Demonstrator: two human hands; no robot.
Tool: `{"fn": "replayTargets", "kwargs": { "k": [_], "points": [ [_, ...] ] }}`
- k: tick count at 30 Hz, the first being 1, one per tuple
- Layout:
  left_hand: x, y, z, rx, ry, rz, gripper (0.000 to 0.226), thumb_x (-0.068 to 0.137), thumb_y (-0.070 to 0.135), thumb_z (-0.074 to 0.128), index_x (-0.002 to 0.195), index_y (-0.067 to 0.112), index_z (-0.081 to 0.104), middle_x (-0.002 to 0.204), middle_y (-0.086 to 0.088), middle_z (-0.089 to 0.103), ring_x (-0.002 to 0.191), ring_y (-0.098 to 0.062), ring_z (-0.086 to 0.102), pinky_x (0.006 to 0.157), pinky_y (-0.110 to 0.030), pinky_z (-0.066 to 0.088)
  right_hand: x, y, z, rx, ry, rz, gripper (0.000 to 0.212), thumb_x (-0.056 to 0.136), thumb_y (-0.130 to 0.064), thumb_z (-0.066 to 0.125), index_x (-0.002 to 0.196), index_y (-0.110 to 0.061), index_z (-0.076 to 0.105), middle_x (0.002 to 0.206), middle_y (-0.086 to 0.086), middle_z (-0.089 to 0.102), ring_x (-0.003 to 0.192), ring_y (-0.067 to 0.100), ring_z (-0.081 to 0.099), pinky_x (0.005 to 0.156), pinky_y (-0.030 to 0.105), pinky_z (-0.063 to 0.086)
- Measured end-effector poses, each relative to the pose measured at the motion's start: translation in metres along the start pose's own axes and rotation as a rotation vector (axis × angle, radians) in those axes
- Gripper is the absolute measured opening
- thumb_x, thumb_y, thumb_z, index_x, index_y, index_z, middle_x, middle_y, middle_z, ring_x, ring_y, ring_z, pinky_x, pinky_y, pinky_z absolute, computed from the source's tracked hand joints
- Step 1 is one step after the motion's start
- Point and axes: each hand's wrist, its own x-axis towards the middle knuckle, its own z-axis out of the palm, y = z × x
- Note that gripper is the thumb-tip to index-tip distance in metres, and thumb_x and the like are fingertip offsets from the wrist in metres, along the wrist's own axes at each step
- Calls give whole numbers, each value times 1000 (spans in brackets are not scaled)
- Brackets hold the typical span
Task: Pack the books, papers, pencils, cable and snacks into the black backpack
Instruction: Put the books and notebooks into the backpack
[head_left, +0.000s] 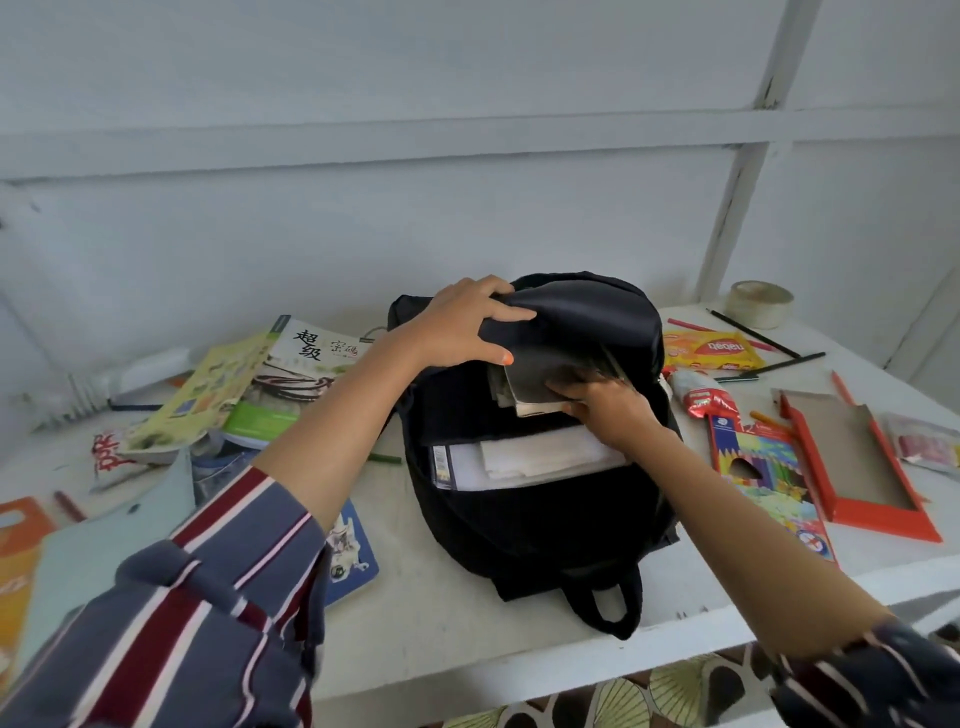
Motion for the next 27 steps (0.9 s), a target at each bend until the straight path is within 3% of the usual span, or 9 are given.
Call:
{"fn": "replayTargets", "kwargs": {
  "k": [6,10,16,22,27],
  "points": [
    [3,-2,0,-20,-7,-17,55,80,28,71,131,30,52,140,-2,39,125,-22,36,108,-43,29,-1,-7,3,111,102,-7,44,94,-29,51,137,-34,44,145,5,40,130,30,38,103,40,38],
    [3,-1,2,-47,1,-28,54,79,27,72,130,29,54,139,-2,39,125,-22,37,108,-40,28,-8,-8,17,78,33,-95,44,97,-28,45,141,-28,39,152,5,28,142,27,18,115,40,18],
    [1,2,2,-66,7,-43,53,80,25,72,130,28,54,140,-3,38,127,-20,35,108,-35,28,7,-1,5,158,-28,-160,46,97,-28,46,142,-28,37,154,3,23,144,26,12,115,44,18],
    [0,2,0,-68,0,-54,54,80,24,72,130,28,53,140,-3,38,127,-20,35,108,-35,28,-7,2,11,8,-121,-151,49,98,-43,36,145,-36,26,158,-5,1,146,25,-4,116,48,3],
    [-2,5,2,-83,-11,-71,55,79,22,73,130,28,53,141,-3,37,128,-20,34,109,-35,27,-6,0,4,20,-159,-140,54,96,-49,35,146,-32,24,158,-6,1,146,24,-4,115,48,3]
  ]
}}
